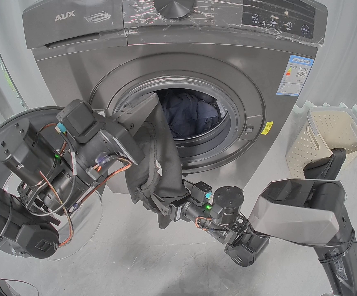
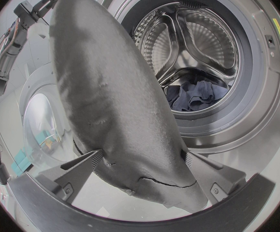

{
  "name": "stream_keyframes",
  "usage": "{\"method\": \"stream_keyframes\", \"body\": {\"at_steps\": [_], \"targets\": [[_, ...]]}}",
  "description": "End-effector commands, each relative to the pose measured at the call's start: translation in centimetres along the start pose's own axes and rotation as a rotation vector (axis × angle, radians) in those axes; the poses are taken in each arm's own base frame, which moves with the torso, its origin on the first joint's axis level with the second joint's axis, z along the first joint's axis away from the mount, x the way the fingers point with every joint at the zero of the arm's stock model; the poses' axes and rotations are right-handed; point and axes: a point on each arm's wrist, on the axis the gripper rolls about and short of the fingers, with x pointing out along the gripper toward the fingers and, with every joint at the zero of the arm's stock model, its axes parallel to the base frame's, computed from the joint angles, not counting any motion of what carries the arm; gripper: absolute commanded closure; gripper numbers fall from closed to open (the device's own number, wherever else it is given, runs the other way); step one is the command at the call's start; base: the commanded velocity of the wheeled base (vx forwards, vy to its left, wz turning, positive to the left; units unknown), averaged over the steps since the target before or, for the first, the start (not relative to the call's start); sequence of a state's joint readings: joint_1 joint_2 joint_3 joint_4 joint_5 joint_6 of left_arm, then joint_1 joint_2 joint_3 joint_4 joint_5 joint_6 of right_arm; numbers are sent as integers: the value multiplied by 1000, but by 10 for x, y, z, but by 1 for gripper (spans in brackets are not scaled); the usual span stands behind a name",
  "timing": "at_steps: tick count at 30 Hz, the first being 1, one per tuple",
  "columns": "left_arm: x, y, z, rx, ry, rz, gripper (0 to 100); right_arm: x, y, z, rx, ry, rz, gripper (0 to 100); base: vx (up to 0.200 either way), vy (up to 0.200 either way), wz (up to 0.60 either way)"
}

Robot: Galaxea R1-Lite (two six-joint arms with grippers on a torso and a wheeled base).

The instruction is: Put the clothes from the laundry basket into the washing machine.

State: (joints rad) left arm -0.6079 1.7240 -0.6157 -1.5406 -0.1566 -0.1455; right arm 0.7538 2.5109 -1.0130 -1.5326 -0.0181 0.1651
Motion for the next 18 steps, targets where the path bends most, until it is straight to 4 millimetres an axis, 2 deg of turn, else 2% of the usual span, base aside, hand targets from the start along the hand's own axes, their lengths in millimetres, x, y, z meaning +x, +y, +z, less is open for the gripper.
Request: {"method": "stream_keyframes", "body": {"at_steps": [1,6,10,18], "targets": [[-2,-2,7,3,-19,-7,100,11,-9,-19,-2,6,-16,0,0,0,0],[-3,-6,14,-1,-36,-21,100,16,-20,-22,-1,-10,-37,0,0,0,0],[-3,-6,14,-1,-38,-21,100,19,-21,-24,-1,-13,-39,0,0,0,0],[-3,-7,13,-4,-34,-25,100,29,-19,-13,3,-72,-37,0,0,0,0]]}}
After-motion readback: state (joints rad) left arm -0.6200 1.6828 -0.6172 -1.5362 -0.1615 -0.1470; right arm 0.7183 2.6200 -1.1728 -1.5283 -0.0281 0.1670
